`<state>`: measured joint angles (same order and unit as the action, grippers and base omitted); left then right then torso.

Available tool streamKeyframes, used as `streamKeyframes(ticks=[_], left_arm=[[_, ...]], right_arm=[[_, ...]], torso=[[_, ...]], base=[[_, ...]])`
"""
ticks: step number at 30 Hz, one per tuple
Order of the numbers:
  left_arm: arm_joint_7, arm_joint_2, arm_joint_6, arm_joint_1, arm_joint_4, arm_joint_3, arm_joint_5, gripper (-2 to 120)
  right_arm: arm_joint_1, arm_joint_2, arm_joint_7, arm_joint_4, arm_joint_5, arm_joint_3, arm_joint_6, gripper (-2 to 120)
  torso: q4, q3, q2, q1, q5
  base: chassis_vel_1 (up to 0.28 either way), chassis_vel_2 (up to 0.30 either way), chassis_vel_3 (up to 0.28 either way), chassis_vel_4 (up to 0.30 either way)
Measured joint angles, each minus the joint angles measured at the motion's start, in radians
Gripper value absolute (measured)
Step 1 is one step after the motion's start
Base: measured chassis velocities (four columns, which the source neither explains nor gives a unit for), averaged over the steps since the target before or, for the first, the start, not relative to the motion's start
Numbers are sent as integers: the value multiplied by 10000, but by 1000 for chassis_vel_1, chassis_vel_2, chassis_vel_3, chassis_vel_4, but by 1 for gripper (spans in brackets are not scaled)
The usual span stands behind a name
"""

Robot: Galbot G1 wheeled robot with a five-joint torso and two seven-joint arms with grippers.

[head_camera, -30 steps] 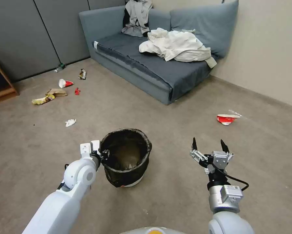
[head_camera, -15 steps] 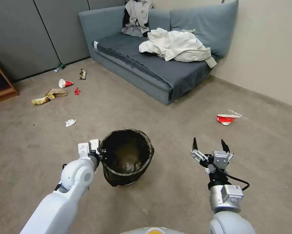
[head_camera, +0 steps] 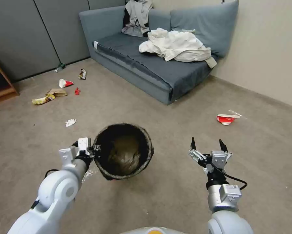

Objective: Pick up the trash can from the floor.

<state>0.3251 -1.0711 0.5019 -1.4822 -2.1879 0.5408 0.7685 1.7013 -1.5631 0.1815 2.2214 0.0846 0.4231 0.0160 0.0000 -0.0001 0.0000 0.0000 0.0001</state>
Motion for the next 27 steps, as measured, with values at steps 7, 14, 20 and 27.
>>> streamKeyframes(ticks=[7,14,20,27], left_arm=[[-328,-69,-678,-361,-531,6,-1009,1],[-336,-119,-692,-485,-866,-104,-1147,1],[-292,-112,-673,-494,-1109,-151,-1142,1],[-265,-90,-635,-452,-1108,-173,-1142,1]], right_arm=[[-52,1,6,-11,10,-18,-1,100],[-92,11,15,-21,9,-14,-4,100],[-133,8,25,-31,-2,-8,-8,100],[-145,9,32,-30,-16,6,-8,100]], torso=[[-2,0,0,0,-1],[-1,0,0,0,-2],[0,1,0,0,-1],[0,0,0,0,-1]], base=[[0,0,0,0],[0,0,0,0],[0,0,0,0],[0,0,0,0]])
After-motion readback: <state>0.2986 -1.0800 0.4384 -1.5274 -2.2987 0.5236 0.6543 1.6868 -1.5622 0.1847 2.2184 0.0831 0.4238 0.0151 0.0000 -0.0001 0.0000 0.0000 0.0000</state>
